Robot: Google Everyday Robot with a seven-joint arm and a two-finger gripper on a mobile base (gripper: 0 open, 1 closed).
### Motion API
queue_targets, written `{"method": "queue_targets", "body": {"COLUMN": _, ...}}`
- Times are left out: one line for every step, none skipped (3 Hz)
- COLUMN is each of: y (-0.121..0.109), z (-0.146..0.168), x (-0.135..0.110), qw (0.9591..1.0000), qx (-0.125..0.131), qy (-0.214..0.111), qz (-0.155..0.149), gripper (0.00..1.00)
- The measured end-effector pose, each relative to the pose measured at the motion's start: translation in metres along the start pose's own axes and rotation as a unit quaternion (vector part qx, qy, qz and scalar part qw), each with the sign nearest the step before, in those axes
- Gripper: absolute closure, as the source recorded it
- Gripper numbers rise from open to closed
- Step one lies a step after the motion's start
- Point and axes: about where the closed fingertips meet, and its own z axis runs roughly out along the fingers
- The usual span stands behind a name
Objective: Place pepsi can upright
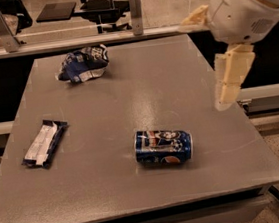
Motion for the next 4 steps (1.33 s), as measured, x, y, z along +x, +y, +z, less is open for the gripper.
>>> {"method": "queue_targets", "body": {"y": 0.001, "z": 0.020, "x": -0.033, "qw": 0.9890, "qx": -0.009, "qy": -0.040, "qz": -0.142, "gripper": 0.00}}
{"method": "queue_targets", "body": {"y": 0.009, "z": 0.032, "x": -0.048, "qw": 0.9691, "qx": -0.014, "qy": -0.051, "qz": -0.241, "gripper": 0.00}}
{"method": "queue_targets", "body": {"y": 0.019, "z": 0.043, "x": -0.058, "qw": 0.9342, "qx": -0.040, "qy": -0.051, "qz": -0.351, "gripper": 0.00}}
{"method": "queue_targets", "body": {"y": 0.024, "z": 0.054, "x": -0.062, "qw": 0.8844, "qx": -0.073, "qy": -0.038, "qz": -0.459, "gripper": 0.00}}
